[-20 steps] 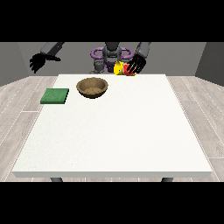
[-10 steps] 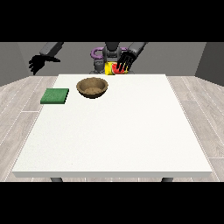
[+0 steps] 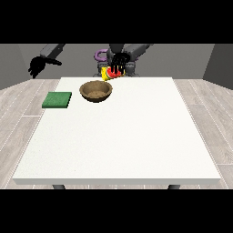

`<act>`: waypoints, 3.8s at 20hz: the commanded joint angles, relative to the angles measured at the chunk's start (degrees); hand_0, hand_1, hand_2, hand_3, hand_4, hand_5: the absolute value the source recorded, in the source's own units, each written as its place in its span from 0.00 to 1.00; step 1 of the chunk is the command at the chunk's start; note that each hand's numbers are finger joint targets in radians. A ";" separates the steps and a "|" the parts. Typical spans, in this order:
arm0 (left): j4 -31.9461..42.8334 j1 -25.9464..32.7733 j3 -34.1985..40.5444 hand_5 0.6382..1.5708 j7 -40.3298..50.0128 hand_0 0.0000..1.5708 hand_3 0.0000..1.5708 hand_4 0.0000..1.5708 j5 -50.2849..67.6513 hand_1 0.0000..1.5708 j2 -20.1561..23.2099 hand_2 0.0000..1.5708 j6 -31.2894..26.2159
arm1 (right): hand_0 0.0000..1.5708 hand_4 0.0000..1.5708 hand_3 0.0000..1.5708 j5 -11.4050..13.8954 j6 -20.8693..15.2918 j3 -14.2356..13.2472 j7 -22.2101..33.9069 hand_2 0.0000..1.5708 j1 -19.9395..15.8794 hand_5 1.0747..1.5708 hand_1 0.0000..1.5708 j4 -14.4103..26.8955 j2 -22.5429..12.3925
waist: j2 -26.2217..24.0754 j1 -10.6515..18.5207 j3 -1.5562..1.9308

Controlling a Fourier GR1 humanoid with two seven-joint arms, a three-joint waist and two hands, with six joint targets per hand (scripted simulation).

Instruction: Pick the cup and pour the ball into the bowl, then pick the bowl and place it on the pad

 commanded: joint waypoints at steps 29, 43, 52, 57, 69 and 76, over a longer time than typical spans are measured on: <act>-6.23 -11.40 -12.07 0.88 -2.40 0.96 1.00 0.77 -24.16 0.96 -0.04 1.00 -30.05 | 0.00 0.13 0.00 -0.32 1.63 0.67 -2.33 0.00 -1.75 0.95 0.00 5.77 0.65 | 1.85 0.36 0.00; -15.06 4.38 20.03 0.98 -15.30 0.81 1.00 0.62 15.10 0.81 5.31 1.00 -9.36 | 0.00 0.19 0.00 -1.74 -3.69 1.14 2.35 0.00 -1.82 0.98 0.00 1.78 6.39 | 5.53 6.25 -0.36; -14.01 5.55 34.25 0.99 -28.99 0.18 0.00 0.53 41.11 0.18 0.04 0.00 -9.69 | 0.00 0.25 0.00 -2.05 -4.34 4.00 2.99 0.00 -4.89 1.00 0.00 -3.14 12.79 | 13.52 2.19 -0.29; -10.00 9.66 37.91 0.94 -35.32 0.00 0.00 0.00 50.26 0.00 1.05 0.00 -13.33 | 0.00 0.19 0.00 -0.12 -6.76 7.74 5.97 0.00 -3.26 0.96 0.00 -5.46 16.93 | 10.48 -0.53 -0.13; -10.97 9.24 35.15 0.97 -33.56 0.00 0.00 0.00 51.04 0.00 1.12 0.00 -15.96 | 0.00 0.13 0.00 0.63 -7.05 7.31 0.65 0.00 -1.80 0.95 0.00 2.68 16.66 | 9.50 2.30 0.00; -14.96 9.50 33.60 0.98 -33.65 0.00 0.00 0.00 52.21 0.00 1.26 0.00 -18.88 | 0.00 0.08 0.00 -1.33 -7.39 5.43 -2.37 0.00 0.14 0.92 0.00 3.49 18.32 | 12.22 7.13 0.02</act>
